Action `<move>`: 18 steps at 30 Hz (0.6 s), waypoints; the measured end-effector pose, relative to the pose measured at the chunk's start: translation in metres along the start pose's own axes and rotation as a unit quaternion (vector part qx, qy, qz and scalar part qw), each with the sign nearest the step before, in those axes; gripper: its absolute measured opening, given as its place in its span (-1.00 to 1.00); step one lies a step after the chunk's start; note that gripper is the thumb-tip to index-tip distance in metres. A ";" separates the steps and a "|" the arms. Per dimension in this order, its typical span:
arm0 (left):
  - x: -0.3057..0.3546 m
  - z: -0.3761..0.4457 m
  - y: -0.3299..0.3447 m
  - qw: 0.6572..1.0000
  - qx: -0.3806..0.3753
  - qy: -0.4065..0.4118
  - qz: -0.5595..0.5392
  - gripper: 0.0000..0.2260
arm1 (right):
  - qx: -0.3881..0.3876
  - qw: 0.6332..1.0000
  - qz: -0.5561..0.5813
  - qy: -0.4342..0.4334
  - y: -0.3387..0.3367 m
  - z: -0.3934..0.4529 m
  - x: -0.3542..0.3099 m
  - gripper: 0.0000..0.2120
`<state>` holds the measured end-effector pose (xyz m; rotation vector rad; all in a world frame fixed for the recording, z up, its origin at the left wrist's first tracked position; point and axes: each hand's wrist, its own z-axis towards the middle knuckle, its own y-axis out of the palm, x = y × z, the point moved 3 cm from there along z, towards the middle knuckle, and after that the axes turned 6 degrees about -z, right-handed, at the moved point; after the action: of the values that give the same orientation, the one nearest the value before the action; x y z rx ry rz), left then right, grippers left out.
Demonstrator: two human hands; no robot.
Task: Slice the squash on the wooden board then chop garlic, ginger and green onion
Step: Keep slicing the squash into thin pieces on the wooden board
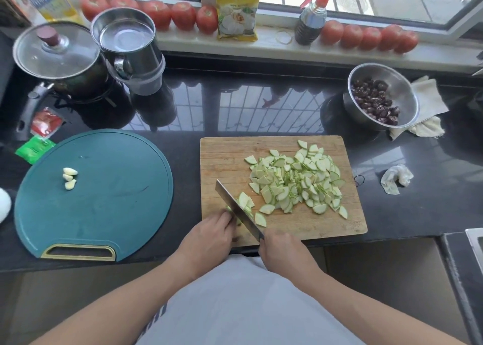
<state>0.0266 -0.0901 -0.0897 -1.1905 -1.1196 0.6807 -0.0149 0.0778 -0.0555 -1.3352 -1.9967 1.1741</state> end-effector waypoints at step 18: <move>0.000 -0.007 0.004 1.000 0.004 -0.015 -0.024 -0.58 | 0.019 0.999 0.022 -0.022 -0.010 -0.009 0.003 -0.83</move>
<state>0.0338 -0.0912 -0.0933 -1.1459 -1.1662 0.6666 -0.0141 0.0825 -0.0423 -1.3529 -1.9742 1.2650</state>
